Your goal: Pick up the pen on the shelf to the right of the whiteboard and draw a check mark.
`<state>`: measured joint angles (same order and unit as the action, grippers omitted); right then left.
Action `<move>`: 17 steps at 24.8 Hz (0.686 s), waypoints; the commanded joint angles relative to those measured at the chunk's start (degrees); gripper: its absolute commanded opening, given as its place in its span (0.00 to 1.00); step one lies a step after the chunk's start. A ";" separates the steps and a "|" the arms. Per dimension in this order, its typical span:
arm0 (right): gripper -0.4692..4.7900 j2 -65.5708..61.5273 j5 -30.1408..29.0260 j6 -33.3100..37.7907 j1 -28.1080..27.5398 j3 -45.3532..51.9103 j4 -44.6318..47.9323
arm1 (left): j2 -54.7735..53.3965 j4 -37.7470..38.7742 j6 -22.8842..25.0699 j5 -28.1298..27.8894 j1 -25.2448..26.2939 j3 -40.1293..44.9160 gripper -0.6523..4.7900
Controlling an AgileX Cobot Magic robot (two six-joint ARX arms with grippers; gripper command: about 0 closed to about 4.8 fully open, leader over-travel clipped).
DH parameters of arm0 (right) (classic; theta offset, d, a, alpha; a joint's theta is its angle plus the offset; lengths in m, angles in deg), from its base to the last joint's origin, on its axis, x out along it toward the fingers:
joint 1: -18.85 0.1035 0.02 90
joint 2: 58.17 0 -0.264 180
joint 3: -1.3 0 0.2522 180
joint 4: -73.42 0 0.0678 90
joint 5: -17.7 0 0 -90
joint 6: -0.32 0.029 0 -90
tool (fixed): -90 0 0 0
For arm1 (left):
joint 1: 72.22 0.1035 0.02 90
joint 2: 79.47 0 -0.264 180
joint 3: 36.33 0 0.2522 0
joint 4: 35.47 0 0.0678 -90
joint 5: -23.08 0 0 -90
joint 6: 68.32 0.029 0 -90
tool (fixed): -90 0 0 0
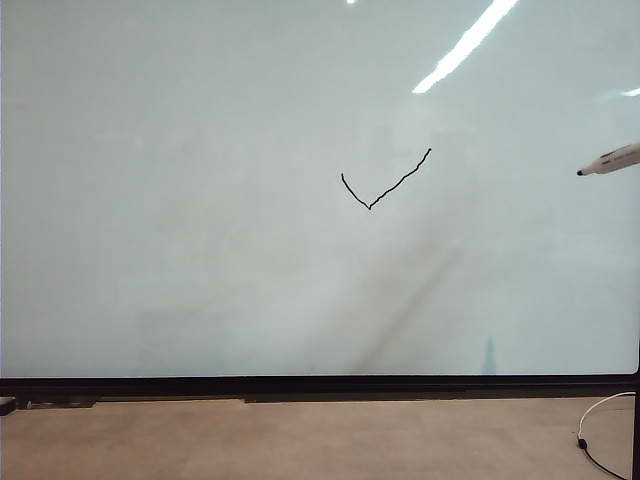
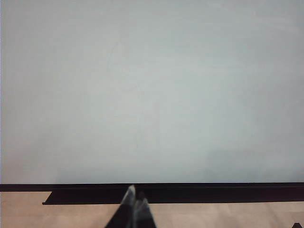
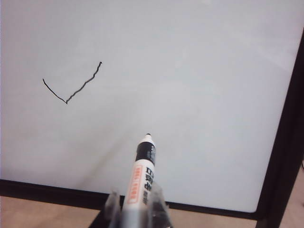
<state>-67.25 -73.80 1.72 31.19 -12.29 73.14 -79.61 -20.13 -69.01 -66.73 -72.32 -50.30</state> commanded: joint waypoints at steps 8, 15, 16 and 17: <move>0.08 9.01 1.57 0.13 -1.88 -0.20 -11.30 | -0.07 -0.31 0.24 0.00 0.00 -0.15 0.11; 0.08 9.03 -1.90 0.26 -10.64 -0.20 -9.27 | -0.04 -0.17 0.24 0.02 0.00 -0.17 0.11; 0.08 9.01 -2.51 0.26 -11.72 -0.20 -8.92 | -0.04 -0.17 0.24 0.02 0.00 -0.17 0.11; 0.08 9.01 -3.52 0.28 -13.07 -0.20 -8.48 | -0.04 -0.15 0.24 0.00 0.00 -0.15 0.11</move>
<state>-58.29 -75.46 1.88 19.50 -12.27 62.56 -79.64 -19.95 -69.03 -66.73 -72.32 -50.30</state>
